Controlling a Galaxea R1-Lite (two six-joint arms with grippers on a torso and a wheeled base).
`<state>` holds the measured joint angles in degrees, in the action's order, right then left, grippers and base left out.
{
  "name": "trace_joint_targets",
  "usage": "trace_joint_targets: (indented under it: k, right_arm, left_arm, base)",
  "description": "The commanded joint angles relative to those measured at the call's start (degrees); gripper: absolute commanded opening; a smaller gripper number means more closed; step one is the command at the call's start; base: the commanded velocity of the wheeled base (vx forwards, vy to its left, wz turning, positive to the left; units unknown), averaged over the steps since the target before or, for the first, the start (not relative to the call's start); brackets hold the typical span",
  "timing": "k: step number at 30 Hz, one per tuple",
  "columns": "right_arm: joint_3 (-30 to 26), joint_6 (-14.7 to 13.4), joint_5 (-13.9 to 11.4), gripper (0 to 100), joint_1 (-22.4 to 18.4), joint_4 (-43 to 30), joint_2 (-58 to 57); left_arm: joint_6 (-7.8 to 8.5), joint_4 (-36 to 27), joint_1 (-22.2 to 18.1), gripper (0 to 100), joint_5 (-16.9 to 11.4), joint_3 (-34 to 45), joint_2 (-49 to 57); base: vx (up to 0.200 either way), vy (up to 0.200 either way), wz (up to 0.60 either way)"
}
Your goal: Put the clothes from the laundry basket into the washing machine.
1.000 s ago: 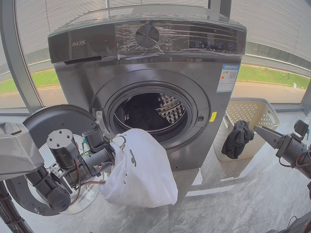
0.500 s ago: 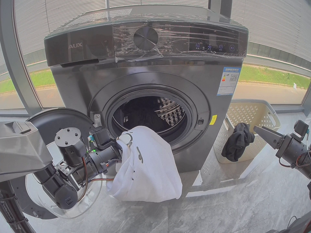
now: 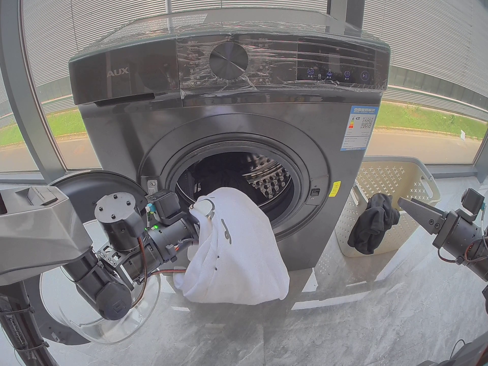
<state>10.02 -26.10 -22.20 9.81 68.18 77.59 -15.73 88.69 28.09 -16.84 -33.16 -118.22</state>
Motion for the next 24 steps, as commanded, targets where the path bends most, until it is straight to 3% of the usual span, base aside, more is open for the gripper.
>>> trace_joint_targets:
  k: [1, 3, 10, 16, 23, 24]
  right_arm:
    - [0.0, 0.1, 0.0, 100, 0.0, 0.0, -0.1]
    - [0.0, 0.0, 0.0, 100, 0.0, 0.0, -0.2]
    - [0.1, 0.1, -0.1, 100, 0.0, 0.0, -0.2]
    - [0.1, 0.1, -0.5, 100, 0.0, 0.0, -0.1]
    - [0.1, 0.1, -0.8, 100, 0.0, 0.0, -0.1]
    - [0.1, 0.2, -0.8, 100, 0.0, 0.0, 0.0]
  left_arm:
    - [-0.09, -1.9, -0.1, 0, 4.1, -6.6, -3.5]
    - [-0.36, -2.8, -0.2, 0, 6.4, -8.6, -4.4]
    - [-0.53, -5.7, -0.9, 0, 7.3, -13.5, -6.1]
    - [-0.62, -8.4, -0.5, 0, 10.9, -14.4, -6.8]
    - [-0.53, -8.7, -0.5, 0, 9.7, -15.2, -7.4]
    - [-0.53, -9.2, -0.5, 0, 8.5, -15.7, -7.5]
  base:
    - [0.0, 0.0, 0.0]
    - [0.0, 0.0, 0.0]
    - [0.0, 0.0, 0.0]
    - [0.0, 0.0, 0.0]
    - [0.0, 0.0, 0.0]
    - [0.0, 0.0, 0.0]
